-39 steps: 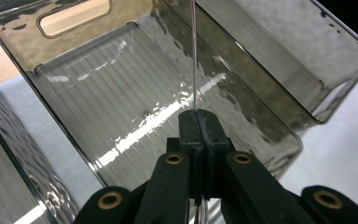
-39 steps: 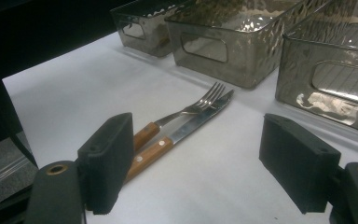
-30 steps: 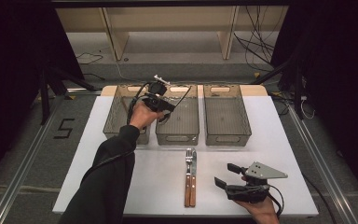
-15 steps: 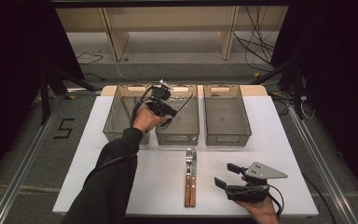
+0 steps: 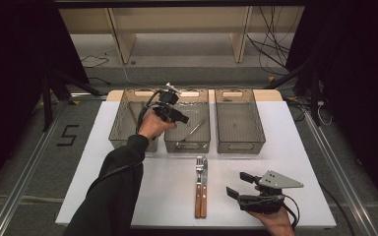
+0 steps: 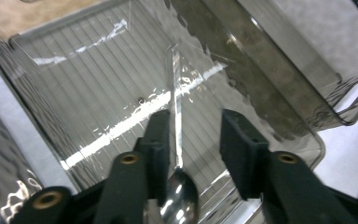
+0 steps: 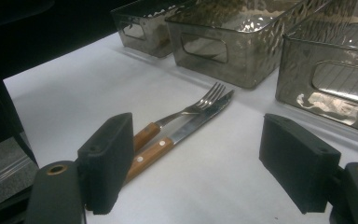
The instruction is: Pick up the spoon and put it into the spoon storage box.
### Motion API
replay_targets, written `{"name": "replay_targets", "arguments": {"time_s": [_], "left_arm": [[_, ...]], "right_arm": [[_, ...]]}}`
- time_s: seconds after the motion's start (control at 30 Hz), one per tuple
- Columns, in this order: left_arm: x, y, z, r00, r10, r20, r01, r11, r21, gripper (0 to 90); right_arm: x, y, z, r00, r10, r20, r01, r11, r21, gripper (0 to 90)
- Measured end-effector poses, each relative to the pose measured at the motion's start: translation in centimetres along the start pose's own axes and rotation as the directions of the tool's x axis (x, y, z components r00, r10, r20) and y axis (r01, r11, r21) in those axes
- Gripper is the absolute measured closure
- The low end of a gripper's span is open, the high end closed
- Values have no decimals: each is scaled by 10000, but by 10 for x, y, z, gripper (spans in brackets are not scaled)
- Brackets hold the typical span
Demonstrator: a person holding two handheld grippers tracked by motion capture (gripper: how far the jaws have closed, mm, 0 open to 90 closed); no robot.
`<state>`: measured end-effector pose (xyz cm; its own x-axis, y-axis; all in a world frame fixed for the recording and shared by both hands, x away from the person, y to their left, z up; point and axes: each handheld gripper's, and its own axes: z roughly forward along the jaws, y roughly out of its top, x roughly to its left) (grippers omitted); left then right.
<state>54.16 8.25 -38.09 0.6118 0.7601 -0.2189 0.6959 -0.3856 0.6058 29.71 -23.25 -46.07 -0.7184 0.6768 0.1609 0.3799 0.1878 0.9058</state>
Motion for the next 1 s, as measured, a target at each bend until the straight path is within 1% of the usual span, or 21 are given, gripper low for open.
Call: {"name": "replay_targets", "arguments": {"time_s": [0.1, 0.23, 0.3, 0.37, 0.4, 0.43, 0.5, 0.53, 0.6, 0.67, 0.73, 0.8, 0.9, 1.0], "left_arm": [[-1, -1, -8, 9999, -111, 107, 112, 9999, -85, 514], [-4, -5, -22, 9996, -152, 227, 161, 9989, -433, 418], [-6, -10, -30, 9994, -194, 296, 214, 9975, -671, 377], [-7, -16, -39, 9990, -117, 437, 157, 9956, -928, 340], [-8, -21, -46, 9986, -176, 493, 231, 9933, -1136, 322], [-9, -24, -50, 9985, -139, 530, 207, 9914, -1295, 306], [-11, -33, -59, 9986, -88, 530, 167, 9883, -1517, 289], [-13, -38, -65, 9986, -59, 516, 146, 9854, -1699, 277], [-15, -48, -73, 9985, 1, 551, 102, 9822, -1873, 261], [-17, -56, -79, 9982, 33, 602, 95, 9772, -2119, 248], [-18, -65, -86, 9977, 21, 674, 142, 9706, -2404, 244], [-20, -74, -90, 9975, 32, 705, 151, 9663, -2568, 239], [-24, -89, -94, 9970, -14, 774, 224, 9623, -2711, 233], [-27, -100, -94, 9968, -92, 793, 306, 9615, -2730, 226]], "right_arm": [[0, 0, 0, 10000, -14, 3, 14, 10000, -6, 268], [1, 0, 0, 10000, -9, 8, 9, 10000, 17, 269], [1, 0, 1, 10000, -17, -6, 17, 10000, 45, 268], [2, 1, 1, 10000, 18, 68, -19, 9999, 100, 268], [3, 1, 2, 10000, 29, 74, -30, 9999, 117, 268], [4, 1, 2, 9999, 70, 106, -72, 9998, 176, 269], [5, 2, 3, 9998, 62, 165, -67, 9996, 256, 268], [6, 2, 4, 9998, 79, 201, -85, 9995, 302, 268], [8, 2, 5, 9995, 97, 295, -108, 9992, 383, 268], [10, 3, 6, 9994, 148, 328, -162, 9988, 456, 268], [12, 4, 7, 9992, 144, 364, -161, 9988, 467, 268], [14, 4, 7, 9992, 169, 358, -186, 9987, 471, 268], [17, 4, 9, 9993, 127, 362, -146, 9985, 533, 268], [18, 4, 10, 9992, 105, 381, -127, 9983, 564, 268]]}}
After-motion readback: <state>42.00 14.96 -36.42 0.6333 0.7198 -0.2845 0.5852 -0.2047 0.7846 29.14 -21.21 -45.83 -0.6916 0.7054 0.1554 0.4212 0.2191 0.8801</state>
